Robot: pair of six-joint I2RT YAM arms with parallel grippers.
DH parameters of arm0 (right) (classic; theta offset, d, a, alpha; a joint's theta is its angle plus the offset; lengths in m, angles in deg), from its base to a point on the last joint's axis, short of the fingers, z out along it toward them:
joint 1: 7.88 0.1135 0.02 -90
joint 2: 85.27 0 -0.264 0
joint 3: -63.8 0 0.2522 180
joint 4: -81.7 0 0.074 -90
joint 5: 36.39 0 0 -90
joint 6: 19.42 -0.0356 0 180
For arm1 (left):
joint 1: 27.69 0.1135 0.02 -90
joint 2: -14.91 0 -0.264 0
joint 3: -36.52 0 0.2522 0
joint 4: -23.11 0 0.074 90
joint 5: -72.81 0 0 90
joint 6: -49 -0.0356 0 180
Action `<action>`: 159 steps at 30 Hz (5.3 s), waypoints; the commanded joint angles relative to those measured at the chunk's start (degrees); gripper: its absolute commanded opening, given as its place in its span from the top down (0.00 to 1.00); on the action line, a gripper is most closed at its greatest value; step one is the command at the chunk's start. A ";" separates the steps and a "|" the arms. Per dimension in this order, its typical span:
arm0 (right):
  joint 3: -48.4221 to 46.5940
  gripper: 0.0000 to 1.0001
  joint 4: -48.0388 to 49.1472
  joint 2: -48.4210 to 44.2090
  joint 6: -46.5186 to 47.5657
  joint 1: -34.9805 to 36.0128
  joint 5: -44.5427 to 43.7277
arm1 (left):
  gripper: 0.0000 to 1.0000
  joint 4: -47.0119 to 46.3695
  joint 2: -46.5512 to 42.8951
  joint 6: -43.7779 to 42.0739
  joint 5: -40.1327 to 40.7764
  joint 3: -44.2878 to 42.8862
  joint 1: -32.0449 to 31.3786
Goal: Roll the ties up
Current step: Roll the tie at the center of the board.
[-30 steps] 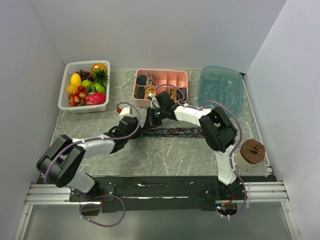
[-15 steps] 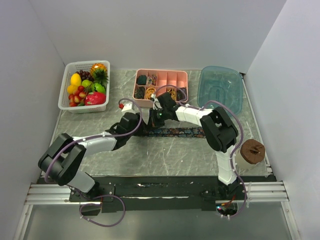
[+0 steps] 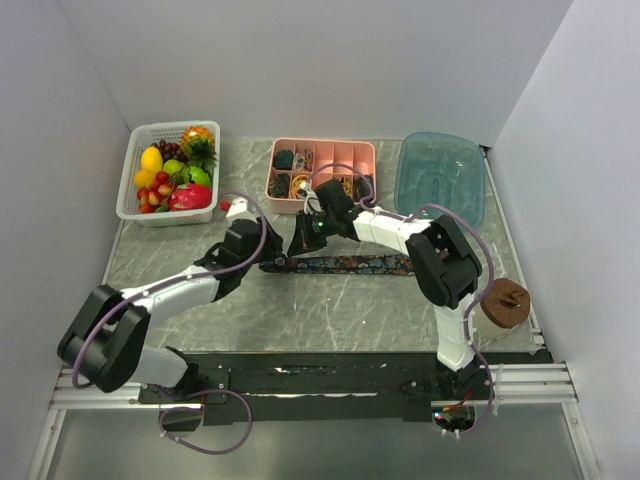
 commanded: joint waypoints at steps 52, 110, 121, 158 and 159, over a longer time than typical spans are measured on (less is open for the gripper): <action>-10.16 1.00 -10.56 -1.24 4.22 6.02 -15.36 | 0.48 -28.97 7.66 7.64 -33.22 18.36 21.22; -11.75 1.00 -9.77 9.30 3.43 7.61 -16.77 | 0.55 -43.47 16.09 12.47 -36.12 17.74 17.44; -10.87 1.00 -5.21 9.65 1.49 7.70 -13.08 | 0.71 -30.57 6.78 8.52 -31.55 15.46 17.26; -8.32 1.00 1.57 4.73 -2.20 7.87 -12.72 | 0.99 14.88 6.69 -3.88 -5.81 -7.65 5.40; -8.32 1.00 0.87 4.64 -2.02 7.78 -12.99 | 0.99 15.49 6.78 -3.88 -5.10 -8.00 4.87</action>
